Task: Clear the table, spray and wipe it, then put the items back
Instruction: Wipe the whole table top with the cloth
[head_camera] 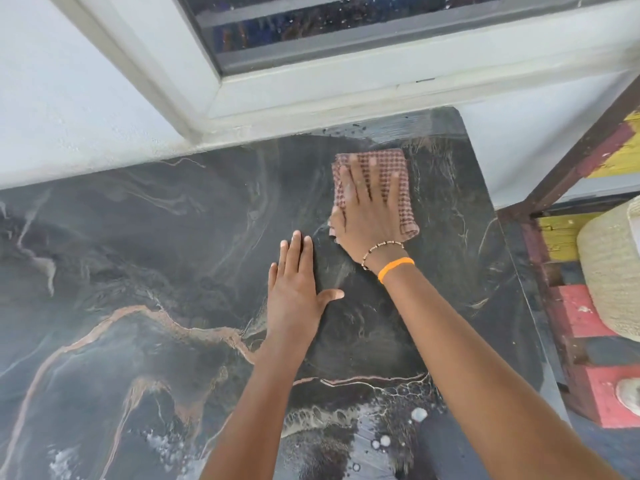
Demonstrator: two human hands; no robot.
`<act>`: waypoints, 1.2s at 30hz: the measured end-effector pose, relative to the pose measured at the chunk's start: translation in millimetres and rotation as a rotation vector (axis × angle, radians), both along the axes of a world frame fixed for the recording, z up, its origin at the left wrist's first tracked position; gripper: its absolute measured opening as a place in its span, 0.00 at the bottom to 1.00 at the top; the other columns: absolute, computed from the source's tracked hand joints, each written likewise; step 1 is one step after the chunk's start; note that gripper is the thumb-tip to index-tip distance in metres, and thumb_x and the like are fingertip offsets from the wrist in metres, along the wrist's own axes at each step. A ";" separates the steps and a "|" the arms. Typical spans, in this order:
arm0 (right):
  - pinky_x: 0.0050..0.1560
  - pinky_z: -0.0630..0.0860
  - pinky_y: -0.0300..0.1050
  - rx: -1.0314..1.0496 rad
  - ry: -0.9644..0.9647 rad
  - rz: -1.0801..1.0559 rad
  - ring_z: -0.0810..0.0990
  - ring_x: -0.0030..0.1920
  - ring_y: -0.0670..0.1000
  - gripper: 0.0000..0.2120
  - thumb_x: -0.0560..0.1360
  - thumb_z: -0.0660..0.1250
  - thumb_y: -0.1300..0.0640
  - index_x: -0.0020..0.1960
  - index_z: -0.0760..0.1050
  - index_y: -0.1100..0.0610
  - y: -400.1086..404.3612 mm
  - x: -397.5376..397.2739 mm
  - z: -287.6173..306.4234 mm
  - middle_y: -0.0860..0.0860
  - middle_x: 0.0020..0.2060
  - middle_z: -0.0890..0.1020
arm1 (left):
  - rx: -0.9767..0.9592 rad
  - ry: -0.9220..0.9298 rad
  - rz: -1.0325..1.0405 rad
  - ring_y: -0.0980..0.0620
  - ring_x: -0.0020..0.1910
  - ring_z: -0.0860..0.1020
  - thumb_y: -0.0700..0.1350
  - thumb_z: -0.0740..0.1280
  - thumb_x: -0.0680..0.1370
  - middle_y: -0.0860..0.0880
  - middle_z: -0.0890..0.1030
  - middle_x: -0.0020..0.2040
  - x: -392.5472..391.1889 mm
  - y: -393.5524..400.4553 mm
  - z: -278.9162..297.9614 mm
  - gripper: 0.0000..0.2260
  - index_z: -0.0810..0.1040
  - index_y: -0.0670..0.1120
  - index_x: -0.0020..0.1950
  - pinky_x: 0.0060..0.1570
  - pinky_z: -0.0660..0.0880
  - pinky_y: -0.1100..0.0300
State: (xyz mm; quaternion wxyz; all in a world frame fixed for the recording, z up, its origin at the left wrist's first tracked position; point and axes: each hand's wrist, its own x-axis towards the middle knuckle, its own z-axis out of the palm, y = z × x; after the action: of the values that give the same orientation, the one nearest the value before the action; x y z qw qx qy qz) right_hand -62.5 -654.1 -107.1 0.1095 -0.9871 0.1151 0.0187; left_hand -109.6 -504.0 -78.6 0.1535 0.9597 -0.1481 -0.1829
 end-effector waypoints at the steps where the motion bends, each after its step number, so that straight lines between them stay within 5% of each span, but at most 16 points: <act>1: 0.72 0.36 0.63 0.006 0.001 0.087 0.43 0.77 0.58 0.31 0.77 0.52 0.49 0.76 0.46 0.54 11.7 18.5 0.9 0.50 0.77 0.46 | -0.001 0.000 0.000 0.49 0.76 0.43 0.58 0.66 0.71 0.49 0.45 0.78 0.1 -0.2 0.3 0.42 0.46 0.45 0.76 0.74 0.48 0.52; 8: 0.72 0.44 0.66 0.016 0.055 0.276 0.48 0.77 0.55 0.31 0.76 0.53 0.45 0.76 0.48 0.48 29.9 82.8 3.9 0.44 0.77 0.53 | -0.034 0.024 0.010 0.50 0.76 0.44 0.59 0.67 0.70 0.50 0.46 0.78 1.3 1.1 2.2 0.43 0.48 0.46 0.76 0.74 0.48 0.52; 19: 0.73 0.45 0.64 0.060 0.006 -0.284 0.48 0.77 0.55 0.30 0.77 0.52 0.48 0.76 0.48 0.50 -128.3 48.9 -4.2 0.45 0.77 0.53 | -0.072 0.118 -0.071 0.52 0.75 0.37 0.57 0.69 0.70 0.52 0.38 0.77 -18.0 -30.7 9.0 0.47 0.41 0.46 0.75 0.72 0.40 0.55; 25: 0.72 0.50 0.65 0.114 0.035 -0.408 0.49 0.76 0.58 0.30 0.77 0.51 0.49 0.76 0.46 0.50 -136.9 18.8 -1.7 0.48 0.77 0.51 | -0.020 0.161 -0.109 0.52 0.75 0.36 0.58 0.73 0.66 0.51 0.36 0.76 -18.5 -30.1 8.1 0.53 0.37 0.46 0.75 0.73 0.41 0.55; 30: 0.72 0.41 0.65 0.018 0.021 -0.237 0.45 0.77 0.58 0.30 0.77 0.51 0.49 0.77 0.45 0.51 -79.9 -2.4 -4.7 0.47 0.77 0.49 | -0.026 0.115 -0.113 0.51 0.75 0.36 0.59 0.72 0.66 0.51 0.36 0.76 -22.8 -30.3 6.6 0.53 0.37 0.45 0.75 0.73 0.41 0.54; 36: 0.71 0.38 0.66 0.074 0.044 0.138 0.44 0.77 0.58 0.30 0.77 0.51 0.48 0.77 0.44 0.50 26.9 59.8 0.6 0.46 0.77 0.48 | -0.060 0.034 -0.004 0.51 0.75 0.38 0.63 0.64 0.70 0.52 0.39 0.76 -35.0 -4.7 2.5 0.46 0.41 0.45 0.75 0.73 0.39 0.53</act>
State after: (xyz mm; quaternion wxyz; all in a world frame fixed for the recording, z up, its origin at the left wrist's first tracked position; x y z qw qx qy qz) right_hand -2.7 -627.1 -106.6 0.1416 -0.9874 0.0483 0.0523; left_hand -144.6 -508.7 -76.2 0.1844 0.9511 -0.1527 -0.1950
